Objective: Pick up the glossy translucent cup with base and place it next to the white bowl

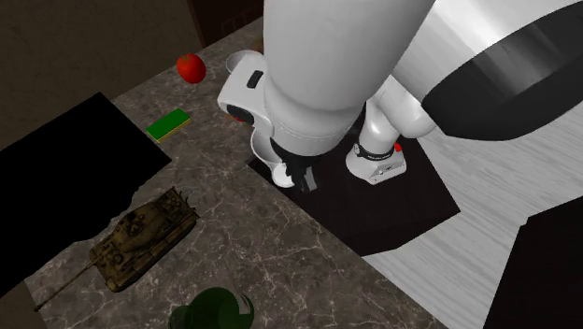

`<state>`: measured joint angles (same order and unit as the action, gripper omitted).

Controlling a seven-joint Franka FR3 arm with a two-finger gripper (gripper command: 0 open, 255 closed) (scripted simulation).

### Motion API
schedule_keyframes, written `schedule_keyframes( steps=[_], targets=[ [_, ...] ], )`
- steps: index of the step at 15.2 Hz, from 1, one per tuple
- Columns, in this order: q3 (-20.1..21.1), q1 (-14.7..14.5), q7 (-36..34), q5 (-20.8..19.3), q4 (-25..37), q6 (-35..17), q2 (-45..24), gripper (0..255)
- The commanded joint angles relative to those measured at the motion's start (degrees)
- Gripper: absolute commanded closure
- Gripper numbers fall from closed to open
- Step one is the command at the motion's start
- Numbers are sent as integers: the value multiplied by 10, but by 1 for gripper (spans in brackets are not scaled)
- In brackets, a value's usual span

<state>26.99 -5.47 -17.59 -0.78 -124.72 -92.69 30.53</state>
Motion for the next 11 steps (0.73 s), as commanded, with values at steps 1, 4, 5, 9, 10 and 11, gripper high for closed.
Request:
schedule_keyframes(
  steps=[1,4,5,9,10,11],
  targets=[
    [-27,-2,29,-1,-32,0,36,255],
    [-65,-4,70,-9,-76,3,87,255],
    [-78,-4,83,-13,-90,4,103,255],
    [-129,0,134,-36,-137,10,162,255],
    [-142,2,148,-44,-147,12,176,255],
    [-155,4,160,-52,-157,14,190,255]
  ],
)
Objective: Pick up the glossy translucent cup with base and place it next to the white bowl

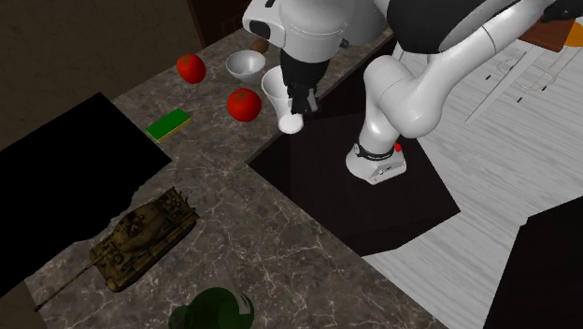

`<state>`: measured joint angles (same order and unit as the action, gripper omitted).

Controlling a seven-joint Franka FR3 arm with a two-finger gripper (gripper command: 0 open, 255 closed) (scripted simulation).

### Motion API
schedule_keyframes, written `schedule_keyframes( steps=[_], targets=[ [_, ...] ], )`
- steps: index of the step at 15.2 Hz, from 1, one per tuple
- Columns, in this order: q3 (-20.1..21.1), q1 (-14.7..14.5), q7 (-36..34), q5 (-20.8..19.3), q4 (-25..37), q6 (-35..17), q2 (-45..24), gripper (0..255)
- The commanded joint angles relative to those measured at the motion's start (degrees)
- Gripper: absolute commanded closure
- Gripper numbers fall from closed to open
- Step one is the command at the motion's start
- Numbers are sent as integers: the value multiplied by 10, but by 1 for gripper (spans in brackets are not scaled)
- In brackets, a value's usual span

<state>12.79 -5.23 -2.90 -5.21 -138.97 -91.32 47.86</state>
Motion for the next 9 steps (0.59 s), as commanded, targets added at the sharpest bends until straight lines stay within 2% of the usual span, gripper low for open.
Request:
schedule_keyframes(
  steps=[1,9],
  targets=[
    [-26,4,27,-16,-24,2,29,255],
    [-137,37,134,-100,-73,12,111,255]
  ],
)
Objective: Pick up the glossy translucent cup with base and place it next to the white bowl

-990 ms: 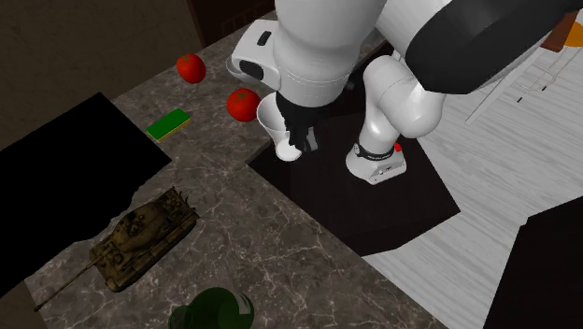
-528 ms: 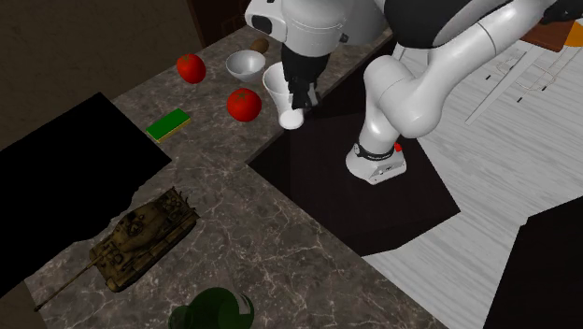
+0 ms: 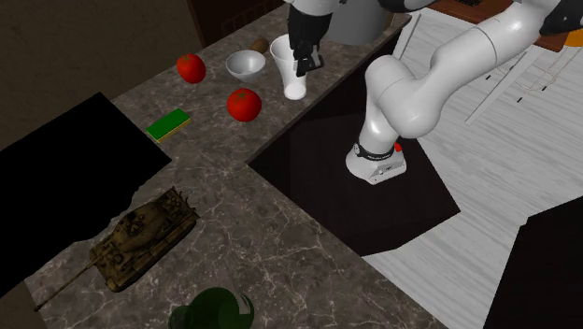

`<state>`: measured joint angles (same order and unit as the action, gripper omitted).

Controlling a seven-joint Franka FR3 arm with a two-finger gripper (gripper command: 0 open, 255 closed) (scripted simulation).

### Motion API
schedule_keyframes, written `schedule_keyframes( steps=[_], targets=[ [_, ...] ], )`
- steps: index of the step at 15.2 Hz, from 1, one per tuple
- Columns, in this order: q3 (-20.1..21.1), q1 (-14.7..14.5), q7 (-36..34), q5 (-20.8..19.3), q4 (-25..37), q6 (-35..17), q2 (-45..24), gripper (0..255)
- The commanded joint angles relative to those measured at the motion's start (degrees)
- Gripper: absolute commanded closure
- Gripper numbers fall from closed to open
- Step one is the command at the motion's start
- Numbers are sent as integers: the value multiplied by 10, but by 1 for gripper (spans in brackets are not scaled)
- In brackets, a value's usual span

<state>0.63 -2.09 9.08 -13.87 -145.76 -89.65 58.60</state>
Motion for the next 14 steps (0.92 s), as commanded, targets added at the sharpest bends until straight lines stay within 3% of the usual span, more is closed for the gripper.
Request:
schedule_keyframes(
  steps=[1,14],
  targets=[
    [-30,11,28,-25,-9,-5,11,255],
    [-229,74,205,-183,12,-29,30,255]
  ],
)
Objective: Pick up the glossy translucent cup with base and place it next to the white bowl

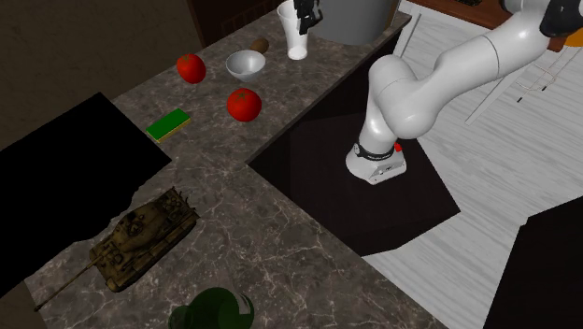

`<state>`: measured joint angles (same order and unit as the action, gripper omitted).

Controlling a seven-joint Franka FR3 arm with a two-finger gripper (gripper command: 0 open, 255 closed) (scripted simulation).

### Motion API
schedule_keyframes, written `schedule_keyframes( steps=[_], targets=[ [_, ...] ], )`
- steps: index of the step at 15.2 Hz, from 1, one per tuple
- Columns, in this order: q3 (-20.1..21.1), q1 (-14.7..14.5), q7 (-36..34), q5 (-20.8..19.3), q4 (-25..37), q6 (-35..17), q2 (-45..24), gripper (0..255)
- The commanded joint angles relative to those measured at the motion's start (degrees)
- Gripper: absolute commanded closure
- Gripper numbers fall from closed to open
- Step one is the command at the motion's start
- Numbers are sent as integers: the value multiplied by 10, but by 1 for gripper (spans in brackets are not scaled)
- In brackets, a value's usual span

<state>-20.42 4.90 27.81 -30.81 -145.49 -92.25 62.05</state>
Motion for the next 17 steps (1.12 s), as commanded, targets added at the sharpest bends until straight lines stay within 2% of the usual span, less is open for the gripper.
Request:
schedule_keyframes(
  steps=[1,8,14,17],
  targets=[
    [-34,7,30,-25,16,-7,-9,255],
    [-144,10,117,-89,79,-39,-53,255],
    [-242,-13,190,-124,156,-70,-105,255],
    [-260,-15,194,-133,152,-85,-109,255]
  ],
)
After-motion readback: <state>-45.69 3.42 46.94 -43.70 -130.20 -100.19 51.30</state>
